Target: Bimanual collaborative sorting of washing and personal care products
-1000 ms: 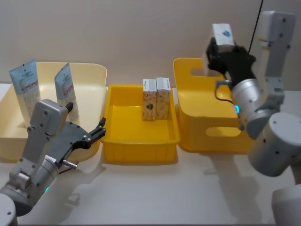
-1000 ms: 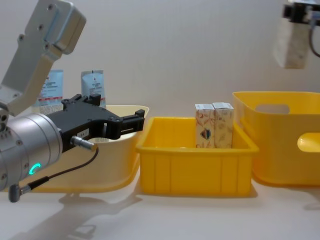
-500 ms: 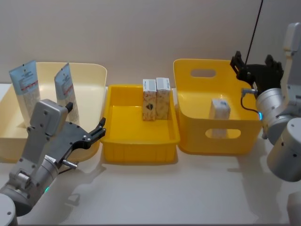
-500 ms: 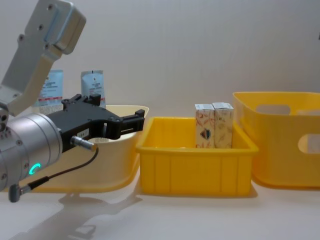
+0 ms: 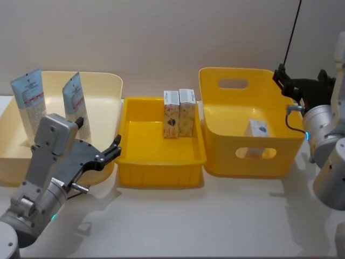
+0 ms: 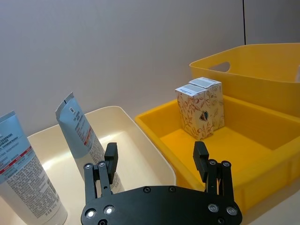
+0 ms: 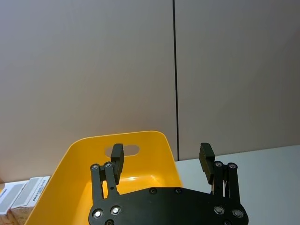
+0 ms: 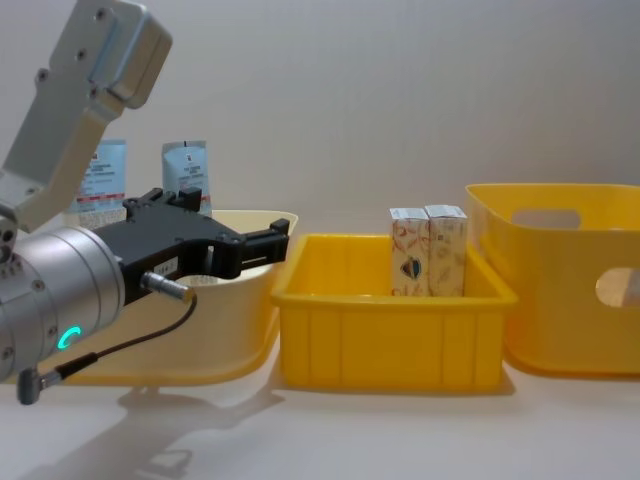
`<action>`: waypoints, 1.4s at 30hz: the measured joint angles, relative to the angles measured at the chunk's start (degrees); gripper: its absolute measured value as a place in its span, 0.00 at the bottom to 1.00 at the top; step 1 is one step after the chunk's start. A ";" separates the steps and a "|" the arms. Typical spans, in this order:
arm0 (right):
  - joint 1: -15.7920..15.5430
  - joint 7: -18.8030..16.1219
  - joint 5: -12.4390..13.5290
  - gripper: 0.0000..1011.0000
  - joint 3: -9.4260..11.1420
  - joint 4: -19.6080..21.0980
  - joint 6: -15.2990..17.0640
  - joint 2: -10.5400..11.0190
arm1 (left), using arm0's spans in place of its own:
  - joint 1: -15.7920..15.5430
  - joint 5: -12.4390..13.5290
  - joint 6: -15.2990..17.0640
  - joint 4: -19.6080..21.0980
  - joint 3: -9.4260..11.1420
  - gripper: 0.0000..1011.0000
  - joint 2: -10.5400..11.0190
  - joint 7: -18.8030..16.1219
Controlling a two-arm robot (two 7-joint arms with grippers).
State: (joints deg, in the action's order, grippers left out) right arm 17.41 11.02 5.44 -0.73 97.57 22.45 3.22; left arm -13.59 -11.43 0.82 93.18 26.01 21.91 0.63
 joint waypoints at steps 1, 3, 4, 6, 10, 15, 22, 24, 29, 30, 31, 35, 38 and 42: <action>-0.01 0.02 -0.01 0.99 0.05 -0.01 0.03 0.01 | -0.01 0.03 0.03 0.03 -0.01 0.99 0.03 0.00; -0.05 0.08 -0.04 0.99 0.13 -0.02 0.12 0.02 | -0.11 0.34 0.35 0.37 -0.06 0.99 0.20 0.00; -0.06 0.11 -0.05 0.99 0.17 -0.03 0.14 0.02 | -0.15 0.48 0.50 0.46 -0.08 0.99 0.27 0.00; -0.08 0.16 -0.08 0.99 0.26 -0.04 0.18 0.03 | -0.38 0.94 1.08 1.08 -0.24 0.99 0.59 -0.10; -0.09 0.25 -0.11 0.99 0.36 -0.05 0.23 0.06 | -0.83 1.77 2.16 2.38 -0.72 0.99 1.09 -0.56; -0.11 0.35 -0.15 0.99 0.46 -0.05 0.31 0.09 | -1.32 2.27 3.14 3.67 -1.68 0.99 1.30 -1.13; -0.15 0.40 -0.20 0.99 0.53 -0.04 0.36 0.11 | -2.00 1.26 3.44 3.53 -3.17 0.99 0.54 -1.13; -0.16 0.41 -0.21 0.99 0.55 -0.04 0.38 0.11 | -2.25 0.50 3.28 2.89 -3.67 0.99 0.05 -0.88; -0.17 0.43 -0.21 0.99 0.57 -0.04 0.41 0.11 | -2.81 -1.32 2.37 0.95 -4.65 0.99 -1.15 -0.05; -0.18 0.44 -0.21 0.99 0.58 -0.04 0.41 0.11 | -2.93 -1.63 2.20 0.40 -4.87 0.99 -1.43 0.11; -0.18 0.44 -0.21 0.99 0.59 -0.04 0.41 0.11 | -3.03 -1.97 2.03 -0.04 -5.04 0.99 -1.66 0.29; -0.18 0.45 -0.21 0.99 0.61 -0.04 0.41 0.11 | -3.56 -3.69 1.22 -2.32 -5.90 0.99 -2.60 1.33; -0.18 0.46 -0.20 0.99 0.63 -0.04 0.41 0.11 | -4.21 -5.31 0.70 -4.88 -6.72 0.99 -3.46 2.45; -0.18 0.46 -0.21 0.99 0.63 -0.04 0.41 0.11 | -5.10 -6.73 0.45 -7.73 -7.50 0.99 -4.11 3.65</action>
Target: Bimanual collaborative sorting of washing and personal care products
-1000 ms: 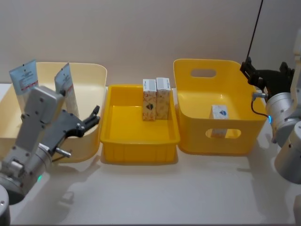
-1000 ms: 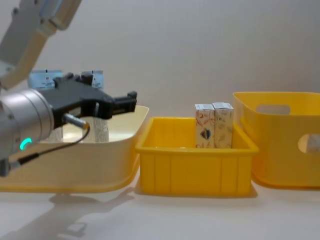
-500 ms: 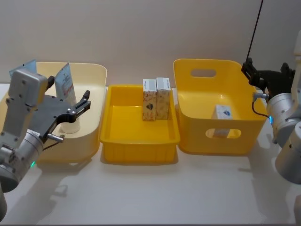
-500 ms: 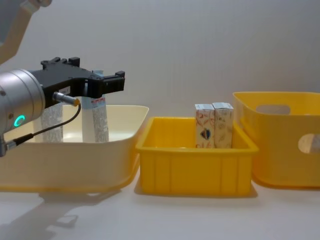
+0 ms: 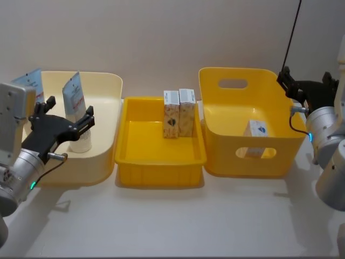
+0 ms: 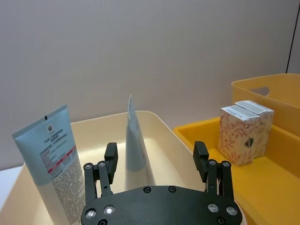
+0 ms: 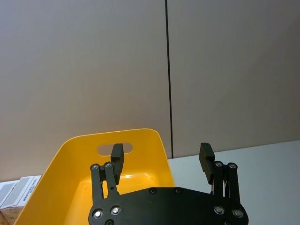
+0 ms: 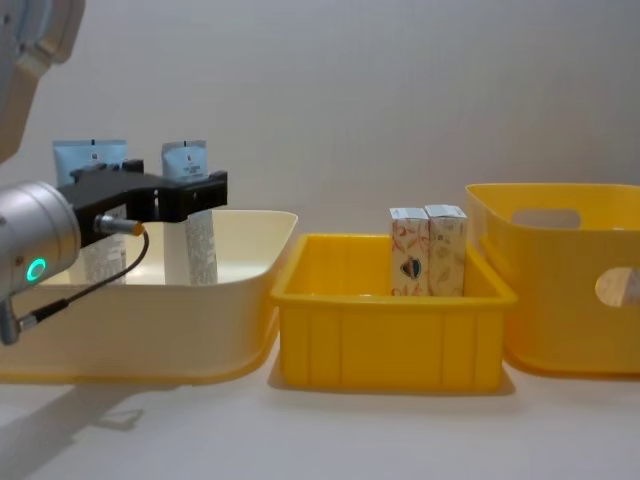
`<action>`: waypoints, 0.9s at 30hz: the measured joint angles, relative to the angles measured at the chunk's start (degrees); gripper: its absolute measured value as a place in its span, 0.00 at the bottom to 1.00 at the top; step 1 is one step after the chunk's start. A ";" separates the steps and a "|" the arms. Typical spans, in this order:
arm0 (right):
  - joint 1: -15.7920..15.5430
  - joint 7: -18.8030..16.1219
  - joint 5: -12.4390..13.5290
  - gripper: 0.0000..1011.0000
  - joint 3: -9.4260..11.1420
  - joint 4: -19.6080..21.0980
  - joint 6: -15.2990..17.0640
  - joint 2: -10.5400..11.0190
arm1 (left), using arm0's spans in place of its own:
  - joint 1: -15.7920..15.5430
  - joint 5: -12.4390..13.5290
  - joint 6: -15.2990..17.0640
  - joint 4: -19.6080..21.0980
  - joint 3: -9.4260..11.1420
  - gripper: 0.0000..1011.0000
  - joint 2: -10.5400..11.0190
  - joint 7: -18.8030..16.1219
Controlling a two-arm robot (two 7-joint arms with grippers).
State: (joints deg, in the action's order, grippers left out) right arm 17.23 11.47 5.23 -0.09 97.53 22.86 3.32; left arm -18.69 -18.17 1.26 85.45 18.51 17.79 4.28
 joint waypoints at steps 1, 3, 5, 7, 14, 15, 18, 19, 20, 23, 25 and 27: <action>0.00 0.00 0.00 0.99 0.00 0.00 0.00 0.00 | -0.19 -0.22 -0.02 -0.52 -0.12 0.99 -0.09 0.22; 0.00 0.00 0.00 0.99 0.00 0.00 0.00 0.00 | -0.79 -0.88 -0.06 -2.10 -0.44 0.99 -0.35 0.98; 0.00 0.00 0.00 0.99 0.00 0.00 0.00 0.00 | -1.56 -1.38 -0.07 -3.80 -0.69 0.99 -0.60 1.77; 0.00 0.00 0.00 0.99 0.00 0.00 0.00 0.00 | -2.04 -1.63 -0.08 -4.77 -0.79 0.99 -0.72 2.28; 0.00 0.00 0.00 0.99 0.00 0.00 0.00 0.00 | -4.63 -2.32 -0.08 -9.26 -0.93 0.99 -1.29 4.64; 0.00 0.00 0.01 0.99 0.00 0.00 0.00 0.00 | -5.26 -2.39 -0.08 -10.21 -0.88 0.99 -1.41 5.17; 0.00 0.00 0.01 0.99 0.00 0.00 0.00 0.00 | -6.32 -2.45 -0.11 -11.76 -0.70 0.99 -1.66 6.09; 0.00 0.00 0.01 0.99 0.00 0.00 0.00 0.00 | -6.96 -2.45 -0.13 -12.71 -0.58 0.99 -1.82 6.69; 0.01 0.00 0.01 0.99 0.00 0.00 0.00 0.00 | -7.26 -2.45 -0.14 -13.15 -0.52 0.99 -1.91 6.95; 0.00 0.00 0.01 0.99 0.00 0.00 -0.01 0.00 | -8.62 -2.43 -0.18 -15.09 -0.23 0.99 -2.32 7.89; 0.00 0.00 0.01 0.99 0.00 0.00 0.00 0.00 | -9.18 -2.40 -0.23 -15.92 -0.13 0.99 -2.51 8.26; 0.01 0.00 0.01 0.99 0.00 0.00 -0.01 0.00 | -10.02 -2.34 -0.35 -17.20 -0.01 0.99 -2.85 8.72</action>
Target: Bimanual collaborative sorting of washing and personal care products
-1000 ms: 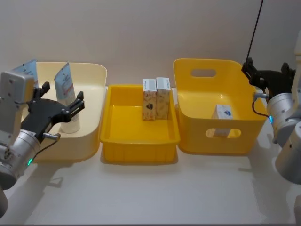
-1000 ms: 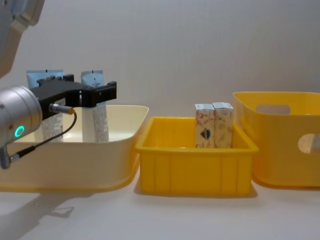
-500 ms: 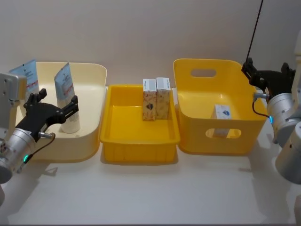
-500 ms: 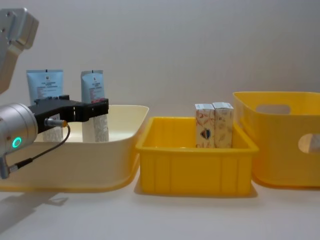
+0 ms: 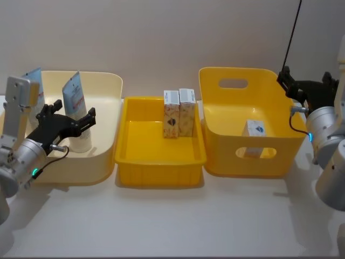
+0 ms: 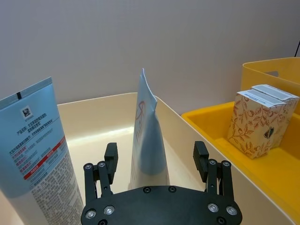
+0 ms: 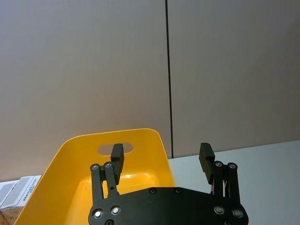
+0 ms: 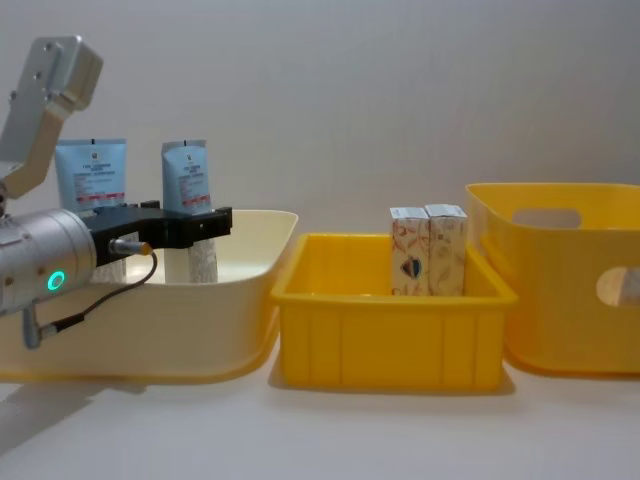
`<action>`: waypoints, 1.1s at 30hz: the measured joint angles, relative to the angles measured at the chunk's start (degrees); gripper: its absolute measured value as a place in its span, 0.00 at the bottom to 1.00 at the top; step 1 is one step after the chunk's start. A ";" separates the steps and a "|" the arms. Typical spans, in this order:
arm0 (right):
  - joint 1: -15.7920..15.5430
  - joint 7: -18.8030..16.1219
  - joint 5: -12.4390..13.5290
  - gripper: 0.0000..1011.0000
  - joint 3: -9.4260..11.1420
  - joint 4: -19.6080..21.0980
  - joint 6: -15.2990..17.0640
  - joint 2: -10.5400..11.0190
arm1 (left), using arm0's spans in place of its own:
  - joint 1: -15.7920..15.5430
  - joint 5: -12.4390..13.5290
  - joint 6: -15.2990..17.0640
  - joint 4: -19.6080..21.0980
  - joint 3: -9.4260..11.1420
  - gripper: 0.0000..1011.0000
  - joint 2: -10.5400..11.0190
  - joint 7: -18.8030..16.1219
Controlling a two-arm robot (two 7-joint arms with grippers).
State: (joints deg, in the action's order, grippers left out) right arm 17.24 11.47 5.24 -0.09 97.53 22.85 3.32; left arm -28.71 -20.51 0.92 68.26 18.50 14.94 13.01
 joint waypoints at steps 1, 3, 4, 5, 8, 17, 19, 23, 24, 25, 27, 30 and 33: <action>0.00 0.00 0.00 0.99 0.00 0.00 0.00 0.00 | -0.22 0.02 -0.03 -0.31 0.04 0.99 -0.11 0.08; 0.00 0.00 0.00 0.99 0.00 0.00 0.00 0.00 | -0.90 0.14 -0.17 -1.33 0.09 0.99 -0.39 0.43; 0.00 0.00 0.00 0.99 0.00 0.00 0.00 0.00 | -1.26 0.22 -0.24 -1.91 0.14 0.99 -0.57 0.62; 0.00 0.00 0.00 0.99 0.00 0.00 0.00 0.00 | -1.42 0.25 -0.27 -2.16 0.15 0.99 -0.64 0.71; 0.00 0.00 0.00 0.99 0.00 0.00 0.00 0.00 | -1.97 0.36 -0.37 -2.98 0.21 0.99 -0.90 0.98; 0.00 0.00 0.00 0.99 0.00 0.00 0.00 0.00 | -3.05 0.59 -0.59 -4.63 0.30 0.94 -1.42 1.54; 0.00 0.00 0.00 0.99 0.00 0.00 0.00 0.00 | -3.16 0.62 -0.61 -4.82 0.31 0.90 -1.46 1.60; 0.00 0.00 0.00 0.99 0.00 0.00 0.00 0.00 | -3.44 0.67 -0.66 -5.25 0.34 0.78 -1.59 1.73; 0.00 0.00 0.00 0.99 0.00 0.00 0.00 0.00 | -3.44 0.67 -0.66 -5.25 0.34 0.78 -1.59 1.73; 0.00 0.00 0.00 0.99 0.00 0.00 0.00 0.00 | -3.50 0.68 -0.66 -5.33 0.35 0.72 -1.62 1.76; 0.00 0.00 0.00 0.99 0.00 0.00 0.00 0.00 | -3.59 0.69 -0.67 -5.47 0.36 0.65 -1.67 1.80; 0.00 0.00 0.00 0.99 0.00 0.00 0.00 0.00 | -3.66 0.70 -0.69 -5.59 0.37 0.58 -1.70 1.83; 0.00 0.00 0.00 0.99 0.00 0.00 0.00 0.00 | -3.76 0.72 -0.71 -5.72 0.39 0.45 -1.73 1.86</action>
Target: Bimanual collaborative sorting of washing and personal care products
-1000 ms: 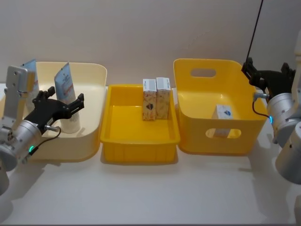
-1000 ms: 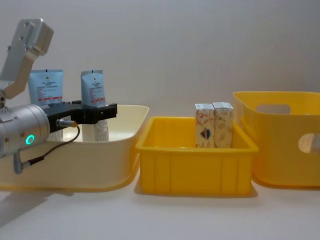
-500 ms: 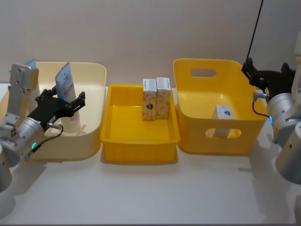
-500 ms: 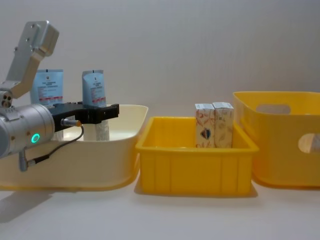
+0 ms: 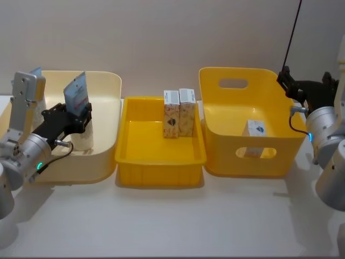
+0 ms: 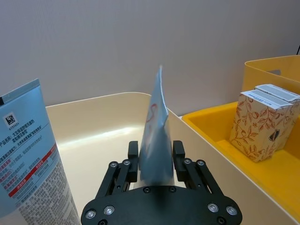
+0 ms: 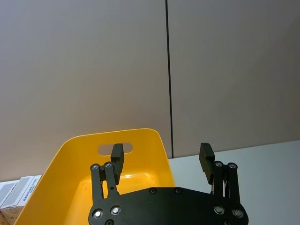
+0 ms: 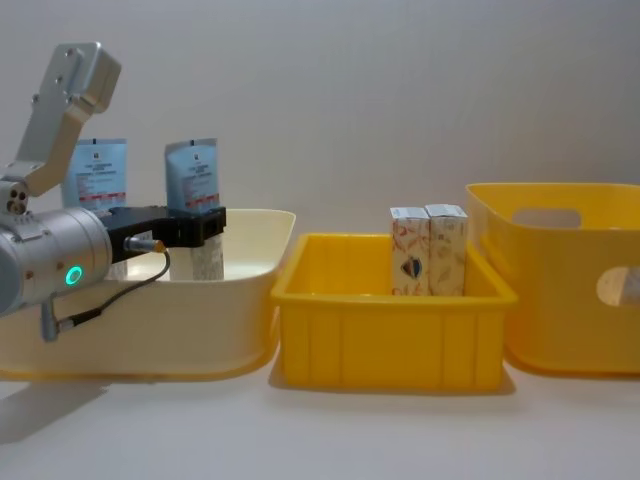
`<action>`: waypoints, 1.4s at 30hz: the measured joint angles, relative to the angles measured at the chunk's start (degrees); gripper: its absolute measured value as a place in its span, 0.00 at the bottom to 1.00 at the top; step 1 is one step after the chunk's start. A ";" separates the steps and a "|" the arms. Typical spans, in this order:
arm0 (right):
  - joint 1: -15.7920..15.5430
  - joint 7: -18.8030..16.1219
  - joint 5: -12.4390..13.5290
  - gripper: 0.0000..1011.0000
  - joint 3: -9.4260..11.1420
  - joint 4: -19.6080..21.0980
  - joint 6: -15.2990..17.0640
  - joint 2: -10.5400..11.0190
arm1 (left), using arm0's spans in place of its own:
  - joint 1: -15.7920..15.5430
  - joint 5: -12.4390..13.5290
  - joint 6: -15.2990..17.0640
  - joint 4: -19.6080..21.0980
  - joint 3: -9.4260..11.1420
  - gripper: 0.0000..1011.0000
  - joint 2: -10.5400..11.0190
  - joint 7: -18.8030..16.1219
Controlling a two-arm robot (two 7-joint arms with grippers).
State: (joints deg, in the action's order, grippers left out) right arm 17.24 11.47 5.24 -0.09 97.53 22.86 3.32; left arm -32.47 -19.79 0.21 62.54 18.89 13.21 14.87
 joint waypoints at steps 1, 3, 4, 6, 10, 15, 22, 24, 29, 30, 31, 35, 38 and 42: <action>0.00 0.00 0.00 0.99 0.00 0.00 0.00 0.00 | -0.01 0.01 0.00 -0.02 0.00 0.45 -0.01 0.01; 0.00 0.00 0.00 0.99 0.00 0.00 0.00 0.00 | -0.05 0.02 -0.02 -0.08 0.00 0.39 -0.03 0.03; 0.00 0.00 0.00 0.99 0.00 0.00 0.00 0.00 | -0.08 0.03 -0.02 -0.11 0.00 0.34 -0.04 0.04; 0.00 0.00 0.00 0.99 0.00 0.00 0.00 0.00 | -0.11 0.04 -0.02 -0.16 0.01 0.33 -0.05 0.05; 0.00 0.00 0.00 0.99 0.00 0.00 0.00 0.00 | -0.16 0.05 -0.04 -0.23 0.00 0.30 -0.08 0.08; 0.00 0.00 0.00 0.99 0.00 0.00 0.00 0.00 | -0.18 0.05 -0.05 -0.29 0.00 0.27 -0.09 0.12; 0.00 0.00 0.00 0.99 0.00 0.00 0.00 0.00 | -0.22 0.04 -0.05 -0.34 0.00 0.27 -0.12 0.13; 0.00 0.00 0.00 0.99 0.00 0.00 0.00 0.00 | -0.23 0.04 -0.05 -0.36 0.00 0.27 -0.12 0.13; 0.00 0.00 0.00 0.99 0.00 0.00 0.00 0.00 | -0.26 0.04 -0.05 -0.39 0.00 0.27 -0.12 0.13; 0.00 0.00 0.00 0.99 0.00 0.00 0.00 0.00 | -0.26 0.05 -0.05 -0.39 0.00 0.27 -0.12 0.13; 0.00 0.00 0.00 0.99 0.00 0.00 0.00 0.00 | -0.26 0.04 -0.05 -0.40 0.00 0.27 -0.12 0.13; 0.00 0.00 0.00 0.99 0.00 0.00 0.00 0.00 | -0.27 0.04 -0.05 -0.40 0.00 0.27 -0.12 0.12; 0.00 0.00 0.00 0.99 0.00 0.00 0.00 0.00 | -0.27 0.04 -0.05 -0.40 0.00 0.27 -0.12 0.12; 0.00 0.00 0.00 0.99 0.00 0.00 0.00 0.00 | -0.27 0.05 -0.03 -0.40 -0.01 0.27 -0.12 0.12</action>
State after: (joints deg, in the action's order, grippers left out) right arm 17.24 11.47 5.24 -0.09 97.53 22.86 3.32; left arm -32.74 -19.74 0.18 62.14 18.88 13.09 14.99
